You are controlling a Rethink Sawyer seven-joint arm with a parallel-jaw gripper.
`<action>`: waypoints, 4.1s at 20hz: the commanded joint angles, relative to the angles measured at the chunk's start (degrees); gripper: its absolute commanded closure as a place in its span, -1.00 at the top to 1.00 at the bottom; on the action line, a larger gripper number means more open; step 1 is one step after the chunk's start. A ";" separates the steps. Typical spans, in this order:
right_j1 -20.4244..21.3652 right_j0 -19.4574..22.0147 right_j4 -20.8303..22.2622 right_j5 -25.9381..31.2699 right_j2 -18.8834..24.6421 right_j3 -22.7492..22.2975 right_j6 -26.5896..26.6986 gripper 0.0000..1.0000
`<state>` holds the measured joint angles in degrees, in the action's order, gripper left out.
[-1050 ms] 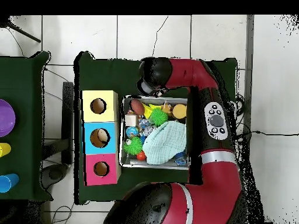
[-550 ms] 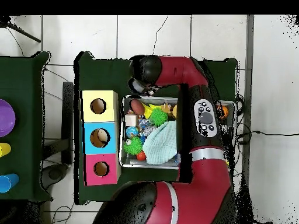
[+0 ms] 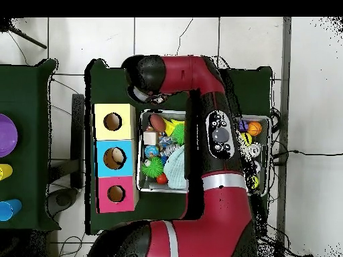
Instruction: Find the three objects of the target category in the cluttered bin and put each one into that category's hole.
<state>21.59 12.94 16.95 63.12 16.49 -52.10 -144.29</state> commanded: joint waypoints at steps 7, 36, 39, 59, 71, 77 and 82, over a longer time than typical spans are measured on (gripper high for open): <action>-0.28 0.43 0.36 -7.11 -4.63 -12.99 -4.53 1.00; -4.71 -4.01 -1.06 -17.09 -9.13 -16.21 -7.03 1.00; -5.82 -3.39 -1.30 -17.86 -9.37 -15.24 -6.13 1.00; -3.72 -3.70 -4.21 -20.46 -13.23 -20.10 -8.87 1.00; -5.53 -5.91 -4.33 -18.31 -16.04 -17.31 -6.94 -1.00; -5.77 -6.22 -6.02 -20.18 -15.93 -17.35 -9.09 -1.00; -5.21 -9.03 -10.43 -17.15 -18.52 -18.11 -17.21 -1.00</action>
<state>19.15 6.59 11.09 46.07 -0.41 -65.87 -144.39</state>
